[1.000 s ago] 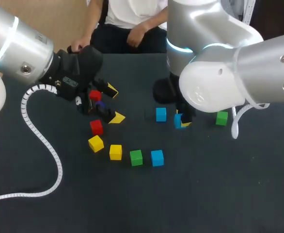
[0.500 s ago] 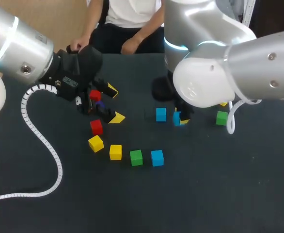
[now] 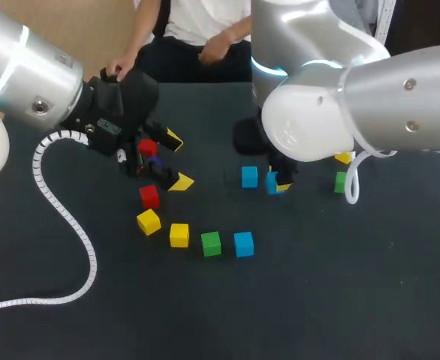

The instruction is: Place the blue cubes, place green cubes on the blue cubes, place the yellow cubes on the green cubes, then place the red cubes on the yellow cubes, and place purple cube on the red cubes.

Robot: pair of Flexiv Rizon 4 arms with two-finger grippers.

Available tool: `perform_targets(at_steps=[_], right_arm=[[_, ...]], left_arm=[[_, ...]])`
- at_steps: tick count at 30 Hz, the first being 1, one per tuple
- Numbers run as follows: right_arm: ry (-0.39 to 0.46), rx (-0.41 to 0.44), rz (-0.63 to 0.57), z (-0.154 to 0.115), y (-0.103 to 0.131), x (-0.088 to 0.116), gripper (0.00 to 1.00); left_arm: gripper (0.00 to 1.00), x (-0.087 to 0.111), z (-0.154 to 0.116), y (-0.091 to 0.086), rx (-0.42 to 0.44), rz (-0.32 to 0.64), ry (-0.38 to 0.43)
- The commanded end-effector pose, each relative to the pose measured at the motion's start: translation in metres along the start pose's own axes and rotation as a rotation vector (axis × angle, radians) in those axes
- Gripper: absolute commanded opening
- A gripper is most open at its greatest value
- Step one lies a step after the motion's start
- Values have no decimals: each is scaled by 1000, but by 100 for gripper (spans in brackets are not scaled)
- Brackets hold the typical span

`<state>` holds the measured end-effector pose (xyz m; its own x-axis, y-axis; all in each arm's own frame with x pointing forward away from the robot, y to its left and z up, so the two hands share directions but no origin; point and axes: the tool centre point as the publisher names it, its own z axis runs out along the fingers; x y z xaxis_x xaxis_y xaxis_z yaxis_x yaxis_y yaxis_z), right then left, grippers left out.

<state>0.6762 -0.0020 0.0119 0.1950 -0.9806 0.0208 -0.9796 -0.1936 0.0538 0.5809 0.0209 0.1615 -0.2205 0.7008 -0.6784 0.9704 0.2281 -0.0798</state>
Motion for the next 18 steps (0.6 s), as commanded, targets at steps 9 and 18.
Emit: perform_targets(at_steps=[9,18], right_arm=[[5,-18,-3,6,-6,-2,0],[6,-23,2,9,-9,1,0]], left_arm=[[100,-1,0,1,2,-1,6],[100,-1,0,1,2,-1,6]])
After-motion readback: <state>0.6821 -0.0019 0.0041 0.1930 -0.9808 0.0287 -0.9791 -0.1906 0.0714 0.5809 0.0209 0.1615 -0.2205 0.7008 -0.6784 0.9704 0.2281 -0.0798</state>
